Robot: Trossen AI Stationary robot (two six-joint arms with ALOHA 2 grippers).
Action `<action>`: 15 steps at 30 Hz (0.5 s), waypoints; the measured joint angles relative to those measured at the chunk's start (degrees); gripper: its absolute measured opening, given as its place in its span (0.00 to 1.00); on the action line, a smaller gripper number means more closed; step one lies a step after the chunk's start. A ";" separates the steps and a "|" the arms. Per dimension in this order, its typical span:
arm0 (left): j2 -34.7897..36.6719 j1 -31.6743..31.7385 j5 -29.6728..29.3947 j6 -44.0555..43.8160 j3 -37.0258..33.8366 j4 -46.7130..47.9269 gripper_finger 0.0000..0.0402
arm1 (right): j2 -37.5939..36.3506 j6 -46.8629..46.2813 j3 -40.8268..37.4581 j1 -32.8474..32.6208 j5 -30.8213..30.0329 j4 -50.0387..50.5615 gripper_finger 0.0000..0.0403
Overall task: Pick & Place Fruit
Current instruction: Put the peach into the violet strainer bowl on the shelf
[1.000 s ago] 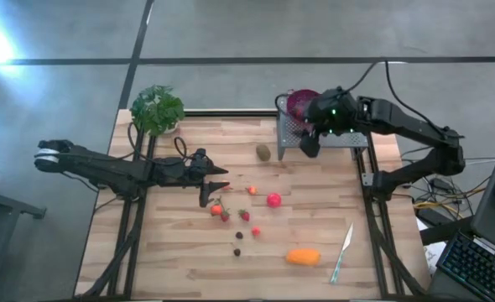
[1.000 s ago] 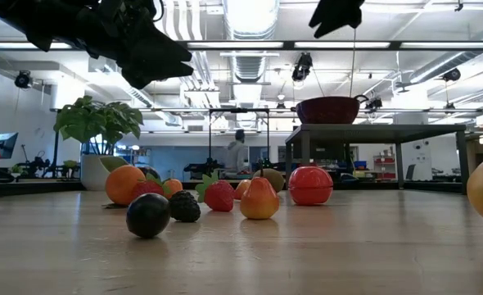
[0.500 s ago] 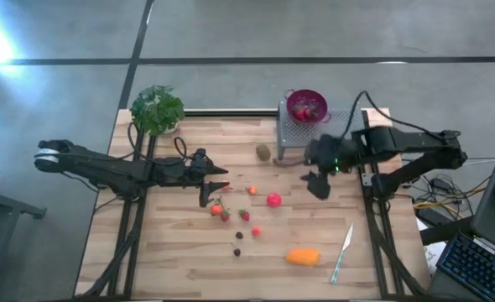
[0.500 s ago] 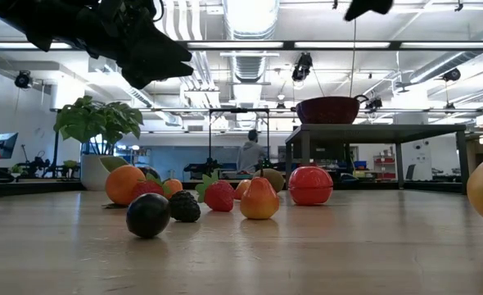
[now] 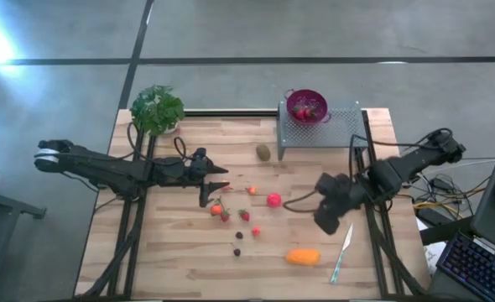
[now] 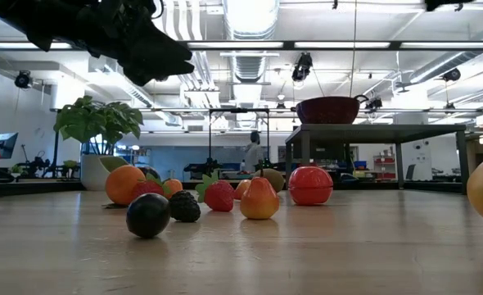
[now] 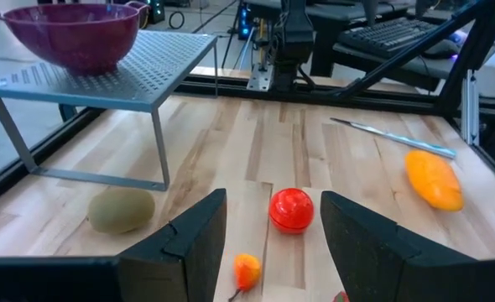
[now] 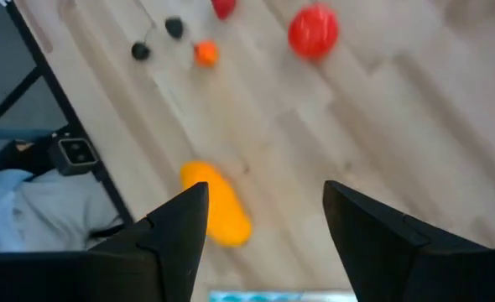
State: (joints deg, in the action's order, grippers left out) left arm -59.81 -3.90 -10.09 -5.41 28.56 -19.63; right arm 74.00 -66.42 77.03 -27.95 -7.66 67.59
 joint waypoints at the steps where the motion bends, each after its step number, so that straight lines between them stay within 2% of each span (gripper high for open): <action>1: 0.02 0.00 0.00 0.59 0.00 -0.05 0.50 | 0.00 -2.98 -0.69 -1.19 0.01 0.02 0.58; 10: 0.02 0.04 0.00 3.92 0.00 -2.27 0.50 | 0.74 -22.41 -5.99 -10.02 0.03 -0.26 0.62; 13: 0.02 0.04 -0.01 4.57 0.00 -2.80 0.50 | 2.37 -24.46 -6.76 -11.29 -0.42 -0.77 0.63; 15: 0.02 0.04 0.00 5.56 0.00 -2.88 0.50 | 4.25 -22.69 -6.77 -11.34 -2.33 -1.06 0.63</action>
State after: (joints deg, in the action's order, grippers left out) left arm -59.79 -3.86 -10.09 0.15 28.56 -22.50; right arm 78.25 -89.11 70.26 -39.29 -9.99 66.53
